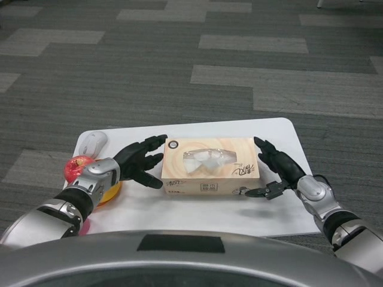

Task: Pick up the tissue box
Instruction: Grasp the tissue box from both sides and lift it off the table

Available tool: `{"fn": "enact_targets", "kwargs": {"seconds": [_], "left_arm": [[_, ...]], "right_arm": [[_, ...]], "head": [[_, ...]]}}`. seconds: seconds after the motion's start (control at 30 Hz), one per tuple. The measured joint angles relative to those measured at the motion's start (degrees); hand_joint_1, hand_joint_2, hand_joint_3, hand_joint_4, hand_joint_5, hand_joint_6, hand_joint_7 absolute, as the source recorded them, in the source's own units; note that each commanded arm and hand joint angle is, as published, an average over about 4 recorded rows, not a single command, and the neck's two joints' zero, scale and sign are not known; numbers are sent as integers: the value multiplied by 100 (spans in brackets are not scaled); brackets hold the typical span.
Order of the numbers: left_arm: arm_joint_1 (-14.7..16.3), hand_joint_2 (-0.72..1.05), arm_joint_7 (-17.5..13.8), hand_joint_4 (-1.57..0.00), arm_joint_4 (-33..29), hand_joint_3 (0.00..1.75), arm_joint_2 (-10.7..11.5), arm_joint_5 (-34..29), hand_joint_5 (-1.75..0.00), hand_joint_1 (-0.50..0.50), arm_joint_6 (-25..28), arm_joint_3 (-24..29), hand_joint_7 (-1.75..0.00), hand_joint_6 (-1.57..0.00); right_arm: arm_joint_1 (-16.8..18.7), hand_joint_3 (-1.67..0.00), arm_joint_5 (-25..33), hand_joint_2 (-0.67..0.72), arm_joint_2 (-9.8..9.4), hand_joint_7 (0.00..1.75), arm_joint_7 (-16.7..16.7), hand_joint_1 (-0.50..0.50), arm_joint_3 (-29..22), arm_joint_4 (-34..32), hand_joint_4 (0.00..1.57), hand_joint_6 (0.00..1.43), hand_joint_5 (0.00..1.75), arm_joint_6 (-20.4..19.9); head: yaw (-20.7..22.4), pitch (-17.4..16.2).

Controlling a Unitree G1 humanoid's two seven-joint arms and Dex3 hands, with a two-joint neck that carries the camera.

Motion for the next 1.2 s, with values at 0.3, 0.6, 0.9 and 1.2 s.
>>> {"fn": "enact_targets", "kwargs": {"seconds": [0.3,0.6,0.9,1.2], "left_arm": [[-60,105,20,0,37,17,-21,255,0,50,-23,-33,0,0],[-125,105,98,0,166,17,-63,496,0,50,-54,-26,0,0],[-138,105,267,0,345,17,-134,374,0,50,-197,-46,0,0],[-135,105,477,0,582,17,-261,-141,0,50,-512,-103,0,0]], "right_arm": [[-164,-40,35,-22,8,0,-69,-42,289,170,0,0,0,41],[-242,-40,43,-26,7,0,-138,-42,448,208,0,0,0,73],[-251,-40,48,-29,5,0,-188,-42,509,207,0,0,0,74],[-277,-40,46,-29,6,0,-221,-46,535,181,0,0,0,75]], "head": [[-22,-96],[-26,-107],[-49,-97],[-50,-90]]}}
